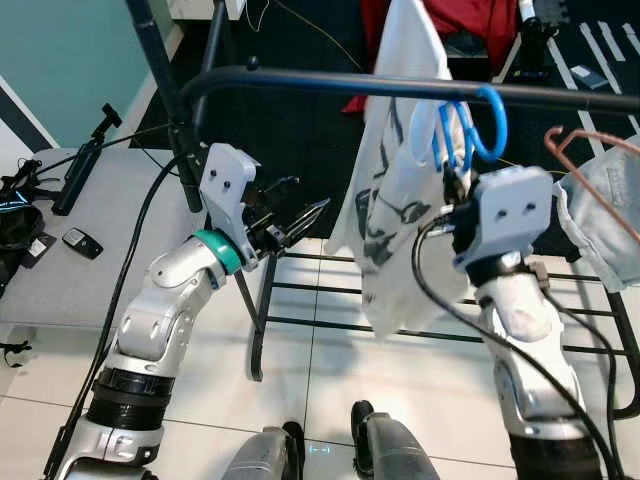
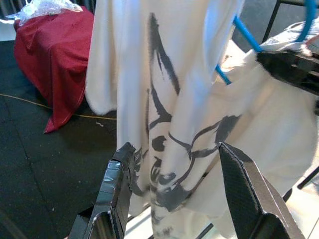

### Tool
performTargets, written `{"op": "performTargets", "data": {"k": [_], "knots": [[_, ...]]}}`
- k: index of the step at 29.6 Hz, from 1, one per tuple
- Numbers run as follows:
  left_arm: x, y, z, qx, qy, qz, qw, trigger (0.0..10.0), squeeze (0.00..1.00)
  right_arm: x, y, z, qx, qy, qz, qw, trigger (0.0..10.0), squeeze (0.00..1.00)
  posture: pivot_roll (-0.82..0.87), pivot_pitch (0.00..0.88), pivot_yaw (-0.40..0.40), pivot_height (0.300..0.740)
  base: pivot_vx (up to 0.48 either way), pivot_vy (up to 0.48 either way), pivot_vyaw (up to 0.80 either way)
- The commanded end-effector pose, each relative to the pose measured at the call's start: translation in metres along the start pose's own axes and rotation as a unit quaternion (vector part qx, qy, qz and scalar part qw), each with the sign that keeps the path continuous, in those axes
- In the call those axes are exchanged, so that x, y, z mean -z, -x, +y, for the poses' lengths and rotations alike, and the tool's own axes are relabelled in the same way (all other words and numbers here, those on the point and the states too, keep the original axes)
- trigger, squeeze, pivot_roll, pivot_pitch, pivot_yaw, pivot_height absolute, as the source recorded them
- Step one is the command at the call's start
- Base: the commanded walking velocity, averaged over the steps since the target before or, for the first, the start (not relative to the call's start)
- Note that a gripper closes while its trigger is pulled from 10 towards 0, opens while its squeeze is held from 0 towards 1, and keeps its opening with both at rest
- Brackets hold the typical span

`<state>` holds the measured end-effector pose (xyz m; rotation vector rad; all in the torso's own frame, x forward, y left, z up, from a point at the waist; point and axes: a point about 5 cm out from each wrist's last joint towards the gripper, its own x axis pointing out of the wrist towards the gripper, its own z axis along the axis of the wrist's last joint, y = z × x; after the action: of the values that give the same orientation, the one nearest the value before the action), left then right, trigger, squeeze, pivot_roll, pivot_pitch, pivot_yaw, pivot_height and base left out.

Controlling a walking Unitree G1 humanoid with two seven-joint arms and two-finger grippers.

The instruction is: Hang hanger

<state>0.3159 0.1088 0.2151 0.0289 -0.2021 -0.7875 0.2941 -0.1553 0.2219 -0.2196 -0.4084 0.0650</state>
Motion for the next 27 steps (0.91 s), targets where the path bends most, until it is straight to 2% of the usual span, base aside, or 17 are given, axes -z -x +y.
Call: {"op": "performTargets", "data": {"k": [1, 2, 8, 9, 10, 14, 15, 16, 17, 18, 19, 21, 22, 23, 24, 25, 27], "knots": [[0.003, -0.001, 0.000, 0.002, -0.001, 0.011, 1.000, 10.0, 0.00, 0.004, -0.010, -0.008, 0.012, -0.022, 0.019, 1.000, 10.0, 0.00, -0.17, 0.146, 0.106, 0.737, 0.000, 0.000, 0.00], [0.002, -0.001, 0.000, 0.002, -0.001, 0.009, 1.000, 10.0, 0.00, 0.009, -0.017, -0.011, 0.010, -0.025, 0.039, 0.999, 10.0, 0.00, -0.16, 0.145, 0.105, 0.737, 0.000, 0.000, 0.00], [0.002, 0.000, 0.001, -0.002, -0.002, 0.008, 1.000, 10.0, 0.00, 0.014, -0.029, -0.015, 0.002, -0.059, 0.069, 0.996, 10.0, 0.00, -0.16, 0.140, 0.098, 0.737, 0.000, 0.000, 0.00], [0.002, 0.000, 0.001, -0.003, -0.003, 0.008, 1.000, 10.0, 0.00, 0.015, -0.030, -0.016, 0.004, -0.072, 0.079, 0.994, 10.0, 0.85, -0.16, 0.139, 0.098, 0.737, 0.000, 0.000, 0.00], [0.003, 0.001, 0.001, -0.004, -0.003, 0.008, 1.000, 10.0, 0.00, 0.016, -0.028, -0.015, -0.001, -0.083, 0.085, 0.993, 10.0, 1.00, -0.16, 0.138, 0.095, 0.737, 0.000, 0.000, 0.00], [0.004, 0.002, 0.000, -0.005, -0.002, 0.009, 1.000, 10.0, 0.00, 0.016, -0.015, -0.005, -0.017, -0.083, 0.073, 0.994, 10.0, 1.00, -0.16, 0.139, 0.094, 0.737, 0.000, 0.000, 0.00], [0.004, 0.002, 0.000, -0.005, -0.002, 0.010, 1.000, 10.0, 0.00, 0.014, -0.007, -0.001, -0.021, -0.074, 0.054, 0.996, 10.0, 0.00, -0.17, 0.140, 0.092, 0.737, 0.000, 0.000, 0.00], [0.005, 0.002, 0.000, -0.005, -0.001, 0.010, 1.000, 10.0, 0.00, 0.012, 0.001, 0.003, -0.023, -0.059, 0.034, 0.997, 10.0, 0.00, -0.17, 0.140, 0.092, 0.737, 0.000, 0.000, 0.00], [0.005, 0.002, 0.000, -0.005, -0.001, 0.010, 1.000, 10.0, 0.00, 0.012, 0.001, 0.003, -0.023, -0.059, 0.034, 0.997, 10.0, 0.00, -0.17, 0.140, 0.092, 0.737, 0.000, 0.000, 0.00], [0.005, 0.002, 0.000, -0.004, -0.001, 0.011, 1.000, 10.0, 0.00, 0.014, 0.011, 0.006, -0.012, -0.066, 0.030, 0.997, 10.0, 0.00, -0.17, 0.141, 0.092, 0.737, 0.000, 0.000, 0.00], [0.005, 0.002, 0.000, -0.004, -0.001, 0.011, 1.000, 10.0, 0.00, 0.014, 0.011, 0.006, -0.012, -0.066, 0.030, 0.997, 10.0, 0.00, -0.17, 0.141, 0.092, 0.737, 0.000, 0.000, 0.00], [0.007, 0.002, -0.001, -0.003, 0.000, 0.012, 1.000, 10.0, 0.00, 0.025, 0.042, 0.014, 0.000, -0.038, 0.042, 0.998, 10.0, 0.00, -0.17, 0.143, 0.092, 0.737, 0.000, 0.000, 0.00], [0.007, 0.002, -0.001, -0.003, 0.000, 0.012, 1.000, 10.0, 0.00, 0.025, 0.042, 0.014, 0.000, -0.038, 0.042, 0.998, 10.0, 0.00, -0.17, 0.143, 0.092, 0.737, 0.000, 0.000, 0.00], [0.008, 0.003, -0.002, -0.001, 0.001, 0.013, 1.000, 10.0, 0.00, 0.036, 0.061, 0.017, 0.009, -0.029, 0.066, 0.997, 10.0, 0.00, -0.17, 0.144, 0.092, 0.737, 0.000, 0.000, 0.00], [0.008, 0.003, -0.002, -0.001, 0.001, 0.013, 1.000, 10.0, 0.00, 0.036, 0.061, 0.017, 0.009, -0.029, 0.066, 0.997, 10.0, 0.00, -0.17, 0.144, 0.092, 0.737, 0.000, 0.000, 0.00], [0.009, 0.003, -0.003, 0.001, 0.002, 0.014, 1.000, 10.0, 0.00, 0.043, 0.073, 0.019, 0.012, -0.022, 0.083, 0.996, 10.0, 0.00, -0.17, 0.144, 0.092, 0.737, 0.000, 0.000, 0.00], [0.013, 0.004, -0.005, 0.002, 0.002, 0.020, 1.000, 10.0, 0.00, 0.072, 0.108, 0.020, 0.015, 0.008, 0.148, 0.989, 10.0, 0.00, -0.18, 0.142, 0.094, 0.737, 0.000, 0.000, 0.00]]}}
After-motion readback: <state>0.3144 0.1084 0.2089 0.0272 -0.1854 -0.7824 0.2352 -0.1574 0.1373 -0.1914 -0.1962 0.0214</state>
